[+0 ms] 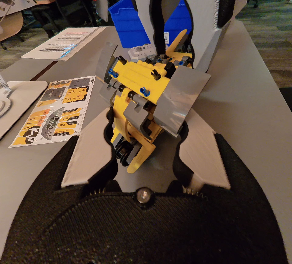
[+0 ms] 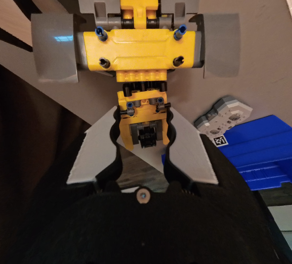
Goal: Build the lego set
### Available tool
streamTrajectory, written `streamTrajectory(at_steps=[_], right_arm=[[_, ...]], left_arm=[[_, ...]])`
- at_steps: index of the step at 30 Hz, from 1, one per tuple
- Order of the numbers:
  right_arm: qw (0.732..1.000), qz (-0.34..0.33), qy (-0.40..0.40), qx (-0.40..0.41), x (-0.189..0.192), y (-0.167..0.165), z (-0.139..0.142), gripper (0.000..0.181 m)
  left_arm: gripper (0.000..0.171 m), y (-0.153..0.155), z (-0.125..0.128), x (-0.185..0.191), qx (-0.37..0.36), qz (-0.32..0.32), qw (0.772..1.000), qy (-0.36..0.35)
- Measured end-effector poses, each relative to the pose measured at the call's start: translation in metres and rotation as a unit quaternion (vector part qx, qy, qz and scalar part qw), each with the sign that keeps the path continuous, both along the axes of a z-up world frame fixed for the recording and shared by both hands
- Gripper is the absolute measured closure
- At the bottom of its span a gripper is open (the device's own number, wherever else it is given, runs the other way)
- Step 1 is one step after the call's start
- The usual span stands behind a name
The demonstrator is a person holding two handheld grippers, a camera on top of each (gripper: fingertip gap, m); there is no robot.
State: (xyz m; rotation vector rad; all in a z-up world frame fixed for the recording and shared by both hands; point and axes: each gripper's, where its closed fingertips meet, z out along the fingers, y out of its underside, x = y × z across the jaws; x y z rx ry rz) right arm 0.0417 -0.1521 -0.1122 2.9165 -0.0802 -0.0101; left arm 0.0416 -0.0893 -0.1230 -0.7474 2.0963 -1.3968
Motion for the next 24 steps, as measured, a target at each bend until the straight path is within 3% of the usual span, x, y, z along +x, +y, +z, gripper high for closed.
streamTrajectory(at_steps=[10,17,24], right_arm=[[0.997,0.032,-0.016,-0.071,0.002,-0.004,-0.005,0.128],[1.000,0.018,-0.004,-0.025,0.002,-0.006,-0.006,0.128],[0.999,0.026,-0.012,0.026,0.000,-0.028,-0.023,0.127]], left_arm=[[0.091,0.000,0.000,0.000,0.007,-0.002,1.000,-0.004],[0.091,0.001,-0.001,0.001,0.006,-0.003,1.000,-0.007],[0.091,0.001,-0.003,0.002,0.012,-0.002,1.000,-0.014]])
